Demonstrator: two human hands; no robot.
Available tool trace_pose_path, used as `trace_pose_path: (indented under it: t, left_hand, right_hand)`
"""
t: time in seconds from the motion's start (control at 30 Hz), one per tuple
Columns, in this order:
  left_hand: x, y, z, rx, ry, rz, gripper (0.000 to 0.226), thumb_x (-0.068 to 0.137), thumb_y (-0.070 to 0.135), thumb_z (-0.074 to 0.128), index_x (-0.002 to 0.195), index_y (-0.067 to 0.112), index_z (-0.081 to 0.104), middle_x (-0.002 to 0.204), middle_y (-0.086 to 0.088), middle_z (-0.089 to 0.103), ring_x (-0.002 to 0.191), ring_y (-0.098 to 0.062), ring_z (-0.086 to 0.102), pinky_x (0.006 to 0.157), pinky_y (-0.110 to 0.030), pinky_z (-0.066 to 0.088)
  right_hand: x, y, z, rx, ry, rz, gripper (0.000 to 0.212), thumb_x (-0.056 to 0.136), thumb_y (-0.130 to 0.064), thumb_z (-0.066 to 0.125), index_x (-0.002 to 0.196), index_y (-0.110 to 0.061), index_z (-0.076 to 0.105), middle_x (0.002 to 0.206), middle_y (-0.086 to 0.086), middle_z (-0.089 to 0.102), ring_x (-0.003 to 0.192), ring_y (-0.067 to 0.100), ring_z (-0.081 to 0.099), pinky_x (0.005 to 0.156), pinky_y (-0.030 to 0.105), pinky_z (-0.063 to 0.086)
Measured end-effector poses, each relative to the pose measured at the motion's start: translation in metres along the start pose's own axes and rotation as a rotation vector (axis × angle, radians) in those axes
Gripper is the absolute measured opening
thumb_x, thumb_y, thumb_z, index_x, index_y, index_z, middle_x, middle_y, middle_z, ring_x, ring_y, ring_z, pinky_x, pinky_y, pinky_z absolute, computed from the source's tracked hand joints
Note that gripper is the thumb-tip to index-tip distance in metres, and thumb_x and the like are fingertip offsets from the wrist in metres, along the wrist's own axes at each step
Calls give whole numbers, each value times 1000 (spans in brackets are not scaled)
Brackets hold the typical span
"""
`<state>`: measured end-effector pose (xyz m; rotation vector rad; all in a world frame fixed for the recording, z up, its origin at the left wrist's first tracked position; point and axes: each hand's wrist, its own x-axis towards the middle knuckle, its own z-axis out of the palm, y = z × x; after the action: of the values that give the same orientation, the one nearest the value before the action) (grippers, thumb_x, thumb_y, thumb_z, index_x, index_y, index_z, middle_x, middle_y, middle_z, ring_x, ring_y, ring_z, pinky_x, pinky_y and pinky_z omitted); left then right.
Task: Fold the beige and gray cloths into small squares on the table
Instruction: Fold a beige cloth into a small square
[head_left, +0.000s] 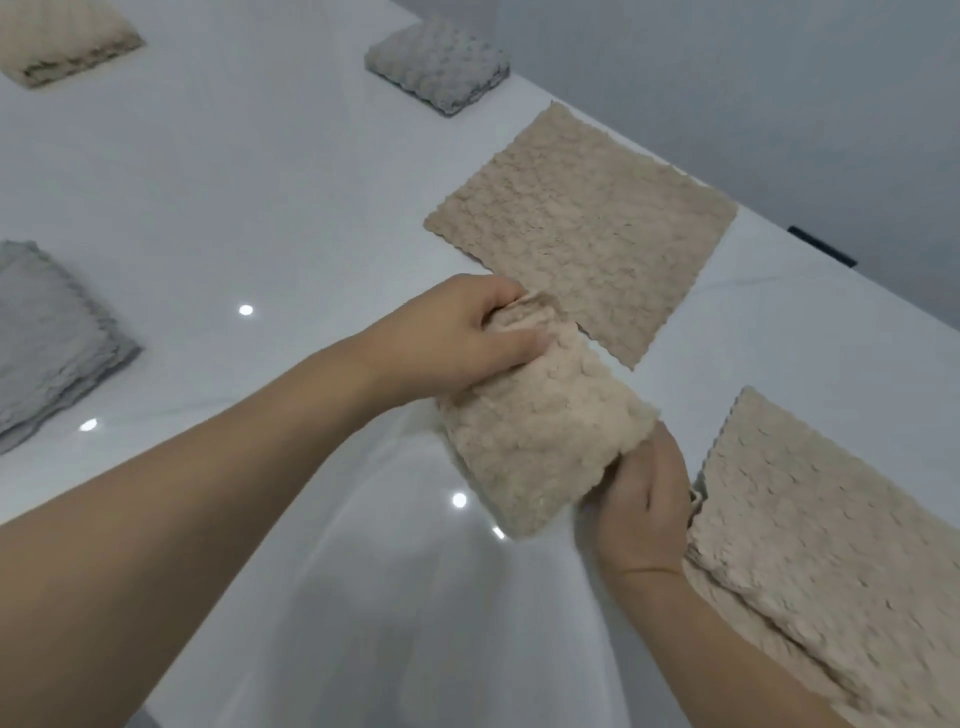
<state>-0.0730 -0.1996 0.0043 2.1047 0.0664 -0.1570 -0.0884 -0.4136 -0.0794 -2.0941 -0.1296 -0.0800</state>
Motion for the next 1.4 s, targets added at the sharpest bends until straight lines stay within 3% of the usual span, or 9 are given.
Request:
trace_pose_path:
  t: [0.17,0.3,0.53,0.77,0.87,1.0,1.1,1.3,1.4]
  left_hand:
    - [31,-19,26,99,-73,-53,26,88,47,67,108,32,58,101,17,63,94,-3,61,82,-26,49]
    - [36,-27,35,84,22,-91,26,87,50,67,94,25,68,82,9,68,76,-8,63,73,-33,52]
    - [45,-21,33,406,67,-134,48,98,56,40,87,15,61,72,-1,63,68,-18,59,64,-37,47]
    - [38,-19,16,271,-33,-270,34,90,59,55,89,25,60,71,9,62,61,-8,56,58,-31,43]
    - [14,-29,13,79,-47,-288,20,86,51,62,97,35,61,69,14,58,62,-3,50,65,-29,42]
    - [-18,-48,31,39,197,-141,22,85,47,57,101,35,66,70,11,55,81,10,49,86,-32,34]
    - [-19,-50,43,161,339,-49,25,88,42,57,106,28,68,73,15,52,93,27,35,96,-32,26]
    - [-14,-59,44,245,366,11,26,89,49,54,105,33,68,74,15,50,90,12,42,89,-25,23]
    - [-15,-62,45,261,358,-44,26,88,55,52,106,42,65,79,12,51,94,-13,42,89,-24,24]
  right_hand:
    - [6,-10,-1,65,76,-45,39,99,-53,20,94,-46,58,92,-21,62,92,5,58,81,35,46]
    - [14,-5,2,-114,67,24,37,89,-53,41,99,-24,61,95,-14,60,90,12,57,80,43,49]
    - [14,0,4,-177,161,33,38,85,-26,32,98,-6,62,115,-3,57,110,17,52,98,50,41]
    - [15,1,8,-354,230,109,42,82,-26,30,91,-6,66,118,0,58,113,19,50,96,19,16]
    - [16,2,10,-385,241,106,39,82,-24,32,91,-6,66,118,1,57,111,20,49,96,20,16]
    - [15,3,10,-398,240,116,35,82,-19,37,97,-7,66,119,0,57,112,20,48,96,19,15]
    - [16,2,8,-390,202,144,34,81,-21,38,98,-10,67,120,-5,55,113,17,46,98,20,16]
    - [47,-36,-6,-277,-27,363,47,87,-53,38,55,-21,49,89,-8,50,101,23,44,99,43,32]
    - [88,-51,-2,-615,-334,137,54,86,-66,35,57,-21,43,81,2,52,83,27,51,85,44,40]
